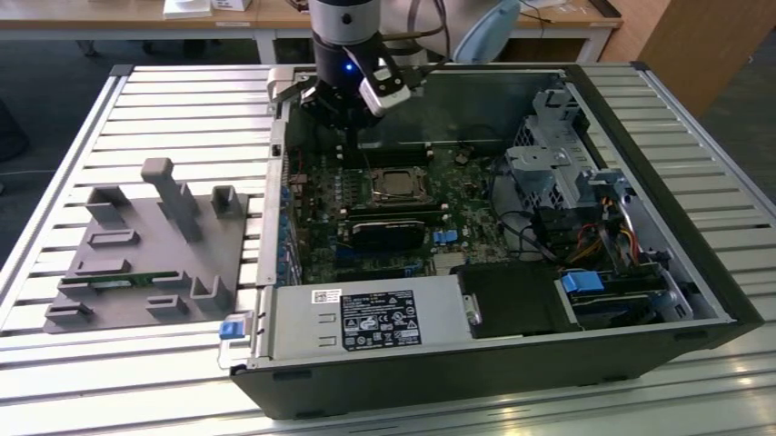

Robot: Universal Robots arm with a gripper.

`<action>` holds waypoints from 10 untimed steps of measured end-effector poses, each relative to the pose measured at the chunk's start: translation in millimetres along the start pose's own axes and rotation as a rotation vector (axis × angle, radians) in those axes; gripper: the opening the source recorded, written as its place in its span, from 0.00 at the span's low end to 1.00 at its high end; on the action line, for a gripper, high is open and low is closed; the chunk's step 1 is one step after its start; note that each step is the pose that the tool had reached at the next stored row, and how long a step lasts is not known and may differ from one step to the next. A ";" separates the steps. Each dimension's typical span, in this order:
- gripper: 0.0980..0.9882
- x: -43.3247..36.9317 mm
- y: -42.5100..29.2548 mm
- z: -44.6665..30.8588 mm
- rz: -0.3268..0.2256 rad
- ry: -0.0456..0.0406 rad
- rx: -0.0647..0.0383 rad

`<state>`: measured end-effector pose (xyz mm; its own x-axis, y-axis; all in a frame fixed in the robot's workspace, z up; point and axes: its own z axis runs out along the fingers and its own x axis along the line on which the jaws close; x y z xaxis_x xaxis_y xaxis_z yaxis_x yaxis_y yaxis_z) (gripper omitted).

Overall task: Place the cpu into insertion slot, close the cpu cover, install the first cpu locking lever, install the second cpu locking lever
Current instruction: 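Install the first cpu locking lever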

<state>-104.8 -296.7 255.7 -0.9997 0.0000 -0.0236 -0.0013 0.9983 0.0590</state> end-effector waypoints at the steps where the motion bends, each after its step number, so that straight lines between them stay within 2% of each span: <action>1: 0.01 0.0 1.0 0.4 0.000 0.0002 0.000; 6: 0.01 -5.7 4.4 2.0 0.000 0.0048 0.000; 10: 0.01 -16.0 5.4 3.0 0.000 0.0081 0.000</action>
<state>-88.7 -291.1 253.4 -0.9999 0.0001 -0.0155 -0.0009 0.9983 0.0591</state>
